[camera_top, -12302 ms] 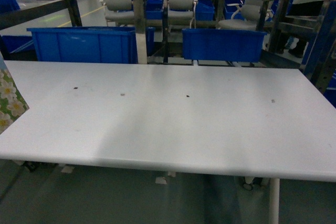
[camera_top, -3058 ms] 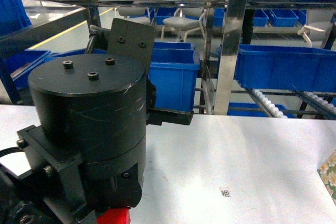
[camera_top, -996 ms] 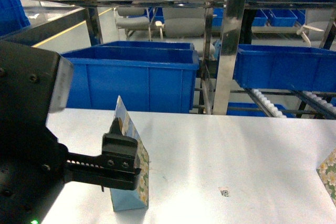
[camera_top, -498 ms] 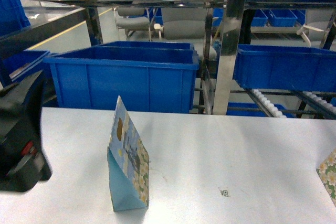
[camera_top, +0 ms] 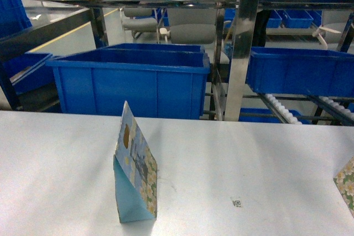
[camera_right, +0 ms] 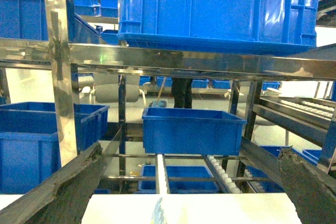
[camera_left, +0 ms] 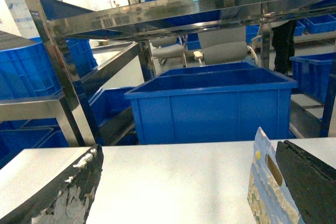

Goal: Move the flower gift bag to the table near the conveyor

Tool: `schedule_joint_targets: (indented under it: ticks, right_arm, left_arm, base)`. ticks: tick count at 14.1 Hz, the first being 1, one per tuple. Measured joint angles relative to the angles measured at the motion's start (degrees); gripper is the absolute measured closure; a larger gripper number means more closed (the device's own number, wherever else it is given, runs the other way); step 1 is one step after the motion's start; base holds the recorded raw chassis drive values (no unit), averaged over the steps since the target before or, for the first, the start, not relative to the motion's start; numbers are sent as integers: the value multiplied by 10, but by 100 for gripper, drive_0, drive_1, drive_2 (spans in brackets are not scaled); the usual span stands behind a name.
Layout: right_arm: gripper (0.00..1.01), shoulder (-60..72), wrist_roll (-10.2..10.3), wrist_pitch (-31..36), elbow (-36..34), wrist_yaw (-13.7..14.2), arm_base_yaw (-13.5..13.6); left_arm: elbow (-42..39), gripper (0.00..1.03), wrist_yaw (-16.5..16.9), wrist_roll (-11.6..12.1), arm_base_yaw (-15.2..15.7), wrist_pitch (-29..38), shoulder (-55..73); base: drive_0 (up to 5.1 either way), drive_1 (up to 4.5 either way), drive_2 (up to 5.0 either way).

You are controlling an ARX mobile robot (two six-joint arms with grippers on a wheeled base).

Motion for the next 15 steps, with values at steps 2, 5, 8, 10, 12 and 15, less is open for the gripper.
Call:
schedule_joint_targets:
  ticks: [2, 5, 8, 10, 12, 15]
  right_arm:
    - [11, -42, 1, -129, 19, -37, -6]
    - [81, -199, 3, -309, -3, 11, 79]
    - [99, -256, 3, -370, -4, 24, 100]
    - [99, -292, 4, -409, -4, 24, 101]
    - [99, -324, 3, -439, -4, 24, 101]
    - [99, -351, 4, -466, -4, 24, 101]
  left_arm:
    - [0, 25, 102, -57, 54, -143, -91]
    - [-1, 94, 264, -104, 205, -344, -312]
    - [-1, 101, 315, -106, 255, -402, -370]
    - [-1, 101, 391, -106, 325, -438, -408]
    - [-1, 101, 405, -108, 344, -456, -428]
    - [0, 101, 405, -108, 342, -556, -522]
  base:
    - [0, 0, 0]
    - [0, 0, 0]
    - [0, 0, 0]
    - [0, 0, 0]
    - [0, 0, 0]
    - [0, 0, 0]
